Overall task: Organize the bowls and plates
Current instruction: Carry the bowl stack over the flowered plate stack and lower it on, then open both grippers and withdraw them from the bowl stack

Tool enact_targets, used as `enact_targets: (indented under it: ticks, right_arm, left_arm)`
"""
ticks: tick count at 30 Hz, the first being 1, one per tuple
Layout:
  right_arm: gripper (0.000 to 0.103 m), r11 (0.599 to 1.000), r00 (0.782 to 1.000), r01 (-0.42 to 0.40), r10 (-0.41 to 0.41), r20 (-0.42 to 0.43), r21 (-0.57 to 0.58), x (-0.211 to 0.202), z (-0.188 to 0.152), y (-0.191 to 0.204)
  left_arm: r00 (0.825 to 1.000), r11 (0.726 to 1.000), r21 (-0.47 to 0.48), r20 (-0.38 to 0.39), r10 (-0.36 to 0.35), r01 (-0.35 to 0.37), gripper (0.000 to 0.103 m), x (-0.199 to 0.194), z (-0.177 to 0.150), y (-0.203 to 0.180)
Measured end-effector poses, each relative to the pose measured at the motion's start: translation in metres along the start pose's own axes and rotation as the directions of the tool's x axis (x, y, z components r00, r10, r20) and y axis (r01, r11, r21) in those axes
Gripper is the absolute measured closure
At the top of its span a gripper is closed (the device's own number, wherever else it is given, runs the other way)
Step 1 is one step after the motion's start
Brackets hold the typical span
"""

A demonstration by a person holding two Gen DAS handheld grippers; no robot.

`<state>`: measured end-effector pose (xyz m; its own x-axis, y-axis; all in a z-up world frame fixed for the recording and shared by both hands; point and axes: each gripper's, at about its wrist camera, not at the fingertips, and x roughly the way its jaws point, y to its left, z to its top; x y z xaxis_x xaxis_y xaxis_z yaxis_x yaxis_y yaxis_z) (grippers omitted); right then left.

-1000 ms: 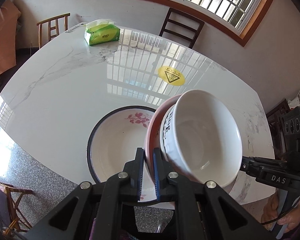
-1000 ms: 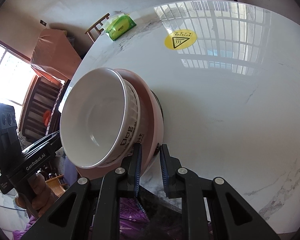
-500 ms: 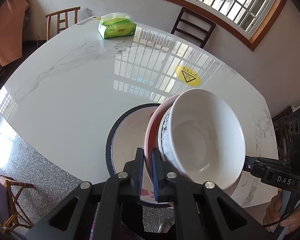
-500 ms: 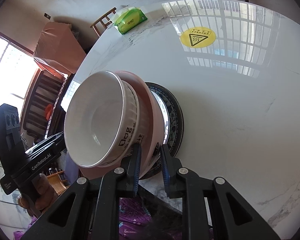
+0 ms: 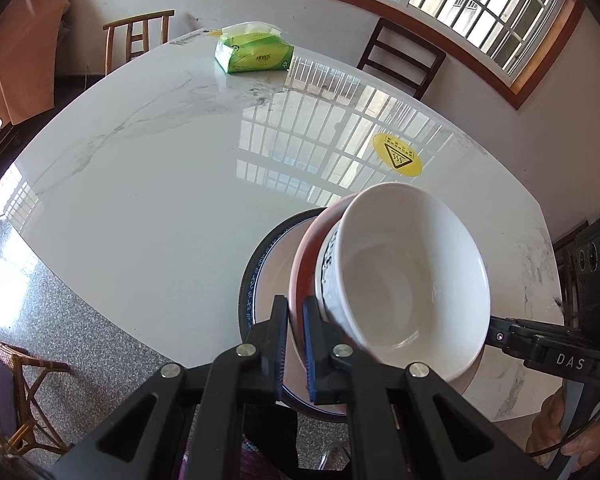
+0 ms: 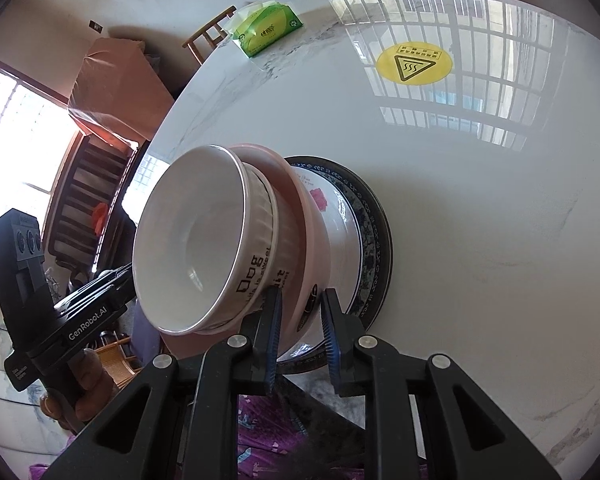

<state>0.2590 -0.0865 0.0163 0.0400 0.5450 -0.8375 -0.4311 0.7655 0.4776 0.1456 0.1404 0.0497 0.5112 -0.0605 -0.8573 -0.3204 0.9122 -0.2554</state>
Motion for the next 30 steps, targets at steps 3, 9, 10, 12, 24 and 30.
enact_targets:
  ticks: [3,9,10,12,24,30]
  right_arm:
    - [0.083,1.000,1.000,-0.012,0.012,-0.002,0.000,0.004,0.000,0.001]
    - [0.080,0.998,0.998,-0.062,0.061,0.032,0.017,0.003,-0.004,-0.005]
    - [0.079,0.997,0.997,-0.073,0.072,0.040,0.021,0.003,-0.004,-0.006]
    - [0.076,0.997,0.995,-0.071,0.070,0.069,0.014,0.002,-0.007,-0.007]
    - [0.029,0.979,0.824,0.178,-0.095,0.559,-0.095,-0.040,-0.060,0.016]
    - [0.013,0.915,0.633,0.396,-0.213,0.744,-0.075,-0.041,-0.101,0.035]
  left_arm:
    - [1.000,1.000,-0.002,0.017,0.003,-0.003,0.097,-0.001,-0.001,0.002]
    - [0.996,0.999,0.030,0.091,0.017,-0.020,0.096,-0.003,-0.006,-0.001]
    - [0.994,0.999,0.030,0.109,0.021,-0.024,0.092,-0.003,-0.006,0.000]
    - [0.991,1.000,0.024,0.137,0.012,-0.015,0.089,-0.002,-0.009,0.004]
    - [0.926,0.989,0.118,0.376,0.038,-0.088,0.054,-0.015,-0.044,0.013]
    - [0.874,0.978,0.151,0.483,0.052,-0.141,0.044,-0.027,-0.071,0.010]
